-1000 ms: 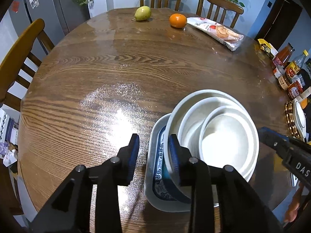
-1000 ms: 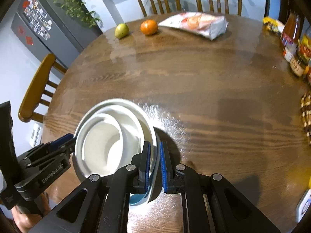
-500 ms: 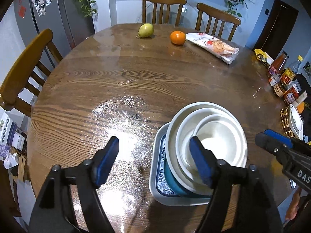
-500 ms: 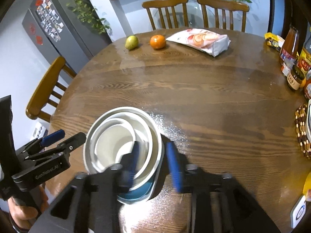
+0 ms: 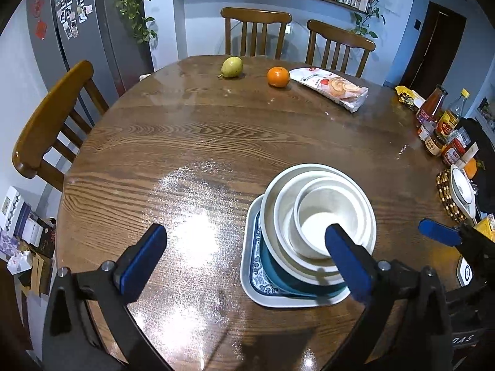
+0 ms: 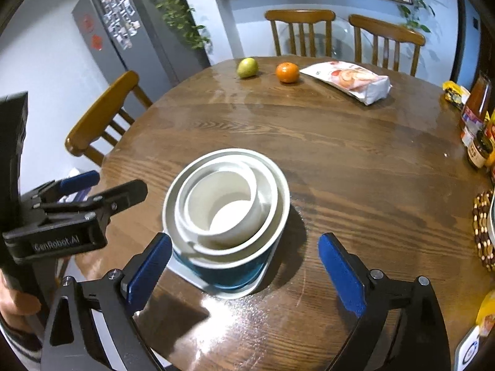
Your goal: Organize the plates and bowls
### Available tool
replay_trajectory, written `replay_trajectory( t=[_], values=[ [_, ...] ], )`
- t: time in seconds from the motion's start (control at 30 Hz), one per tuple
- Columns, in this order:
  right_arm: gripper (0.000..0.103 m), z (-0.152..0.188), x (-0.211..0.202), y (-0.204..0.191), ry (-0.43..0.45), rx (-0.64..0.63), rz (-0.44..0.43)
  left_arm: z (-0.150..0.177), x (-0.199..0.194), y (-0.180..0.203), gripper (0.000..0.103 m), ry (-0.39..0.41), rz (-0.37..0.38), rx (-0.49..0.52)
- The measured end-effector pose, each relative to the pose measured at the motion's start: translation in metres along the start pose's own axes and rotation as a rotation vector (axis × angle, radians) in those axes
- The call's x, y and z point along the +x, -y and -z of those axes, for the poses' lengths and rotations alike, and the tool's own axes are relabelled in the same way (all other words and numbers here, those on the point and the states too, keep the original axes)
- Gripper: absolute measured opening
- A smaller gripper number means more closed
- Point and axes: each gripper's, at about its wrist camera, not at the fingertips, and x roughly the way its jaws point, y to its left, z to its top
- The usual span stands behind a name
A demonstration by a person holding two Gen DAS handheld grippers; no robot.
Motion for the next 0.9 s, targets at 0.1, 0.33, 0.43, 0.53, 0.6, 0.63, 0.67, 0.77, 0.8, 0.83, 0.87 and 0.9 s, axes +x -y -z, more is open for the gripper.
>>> replay_trajectory(
  t=[0.1,0.33,0.43,0.53,0.6,0.63,0.67,0.77,0.8,0.83,0.87,0.9],
  values=[
    [0.102,0.005,0.001,0.001,-0.004,0.006,0.011,0.003,-0.003,0.001,0.102,0.011,-0.002,0.008],
    [0.102,0.017,0.000,0.002,0.004,0.001,0.027,0.012,-0.008,-0.001,0.102,0.020,0.012,-0.003],
    [0.102,0.020,0.001,0.001,0.001,-0.002,0.027,0.015,-0.012,-0.005,0.102,0.038,0.034,-0.026],
    [0.102,0.023,0.002,0.000,-0.004,-0.001,0.024,0.017,-0.013,-0.006,0.102,0.043,0.040,-0.041],
    [0.102,0.025,0.002,0.000,-0.008,0.003,0.019,0.019,-0.013,-0.008,0.102,0.038,0.069,-0.059],
    [0.102,0.026,0.003,0.000,-0.009,0.004,0.017,0.019,-0.013,-0.009,0.102,0.037,0.080,-0.066],
    [0.102,0.027,0.004,0.000,-0.012,0.005,0.013,0.020,-0.013,-0.010,0.102,0.038,0.083,-0.073],
    [0.102,0.031,0.004,0.000,-0.016,0.009,0.006,0.023,-0.012,-0.011,0.102,0.032,0.046,-0.090],
    [0.102,0.031,0.005,-0.001,-0.017,0.011,0.002,0.024,-0.011,-0.012,0.102,0.026,0.038,-0.097],
    [0.102,0.032,0.005,-0.001,-0.017,0.012,-0.001,0.024,-0.010,-0.013,0.102,0.018,0.035,-0.103],
    [0.102,0.032,0.005,-0.001,-0.018,0.015,-0.005,0.025,-0.010,-0.013,0.102,0.015,0.021,-0.112],
    [0.102,0.033,0.005,-0.001,-0.019,0.016,-0.006,0.025,-0.010,-0.012,0.102,0.015,-0.006,-0.102]
  ],
)
